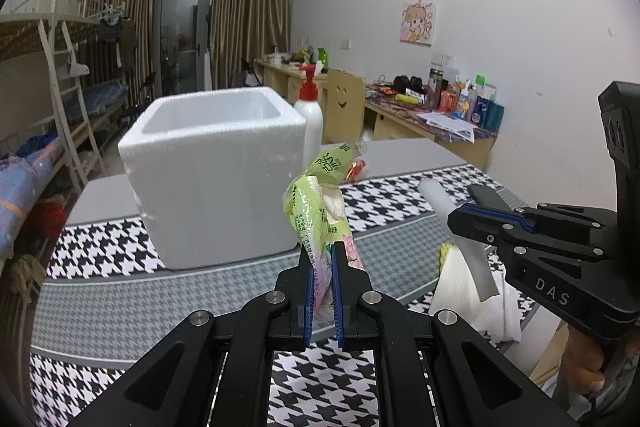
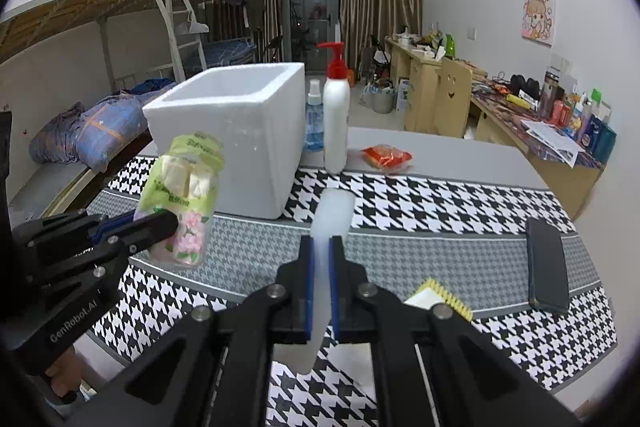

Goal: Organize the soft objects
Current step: 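Carry the tissue pack and foam roll with both tools over the foam box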

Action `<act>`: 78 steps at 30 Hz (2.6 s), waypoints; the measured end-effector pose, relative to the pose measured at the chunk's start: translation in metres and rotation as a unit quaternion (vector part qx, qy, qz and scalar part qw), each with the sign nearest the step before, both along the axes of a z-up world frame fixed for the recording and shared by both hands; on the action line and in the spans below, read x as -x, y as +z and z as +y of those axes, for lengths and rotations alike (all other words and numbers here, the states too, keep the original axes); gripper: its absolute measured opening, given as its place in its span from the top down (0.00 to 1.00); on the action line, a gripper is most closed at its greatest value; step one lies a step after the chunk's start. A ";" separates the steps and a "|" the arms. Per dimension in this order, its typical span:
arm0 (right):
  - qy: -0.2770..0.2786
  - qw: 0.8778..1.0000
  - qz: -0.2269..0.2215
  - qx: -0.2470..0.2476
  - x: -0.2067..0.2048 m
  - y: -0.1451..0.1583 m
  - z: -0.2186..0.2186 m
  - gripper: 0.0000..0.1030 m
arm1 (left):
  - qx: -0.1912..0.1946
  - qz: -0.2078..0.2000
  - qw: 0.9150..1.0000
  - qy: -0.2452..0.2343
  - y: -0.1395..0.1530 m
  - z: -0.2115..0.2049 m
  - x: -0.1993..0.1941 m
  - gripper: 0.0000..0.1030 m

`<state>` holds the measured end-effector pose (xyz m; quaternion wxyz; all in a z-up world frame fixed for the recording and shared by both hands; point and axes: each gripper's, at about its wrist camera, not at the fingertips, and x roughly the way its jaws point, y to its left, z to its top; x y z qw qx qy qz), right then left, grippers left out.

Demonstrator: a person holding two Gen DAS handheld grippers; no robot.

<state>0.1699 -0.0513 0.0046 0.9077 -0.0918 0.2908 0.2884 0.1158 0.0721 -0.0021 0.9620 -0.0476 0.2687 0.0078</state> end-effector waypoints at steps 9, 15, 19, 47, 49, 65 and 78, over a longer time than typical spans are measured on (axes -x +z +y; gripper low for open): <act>0.006 1.000 -0.022 -0.010 0.000 0.016 0.004 0.90 | -0.023 -0.029 0.999 0.007 0.022 0.003 -0.002 0.92; 0.011 0.999 -0.035 -0.016 -0.002 0.026 0.007 0.90 | -0.034 -0.041 0.998 0.019 0.033 0.009 -0.009 0.92; 0.011 0.999 -0.040 -0.016 -0.005 0.031 0.010 0.90 | -0.039 -0.048 0.998 0.023 0.039 0.012 -0.010 0.92; 0.039 0.996 -0.076 -0.028 -0.008 0.070 0.042 0.89 | -0.053 -0.077 0.994 0.055 0.080 0.035 -0.027 0.92; 0.041 0.996 -0.080 -0.030 -0.008 0.074 0.046 0.89 | -0.057 -0.079 0.993 0.061 0.082 0.036 -0.028 0.92; 0.037 0.995 -0.083 -0.033 -0.028 0.083 0.067 0.89 | -0.065 -0.082 0.990 0.095 0.093 0.066 -0.053 0.92; 0.034 0.997 -0.061 -0.023 -0.056 0.085 0.088 0.89 | -0.059 -0.068 0.991 0.102 0.091 0.090 -0.081 0.92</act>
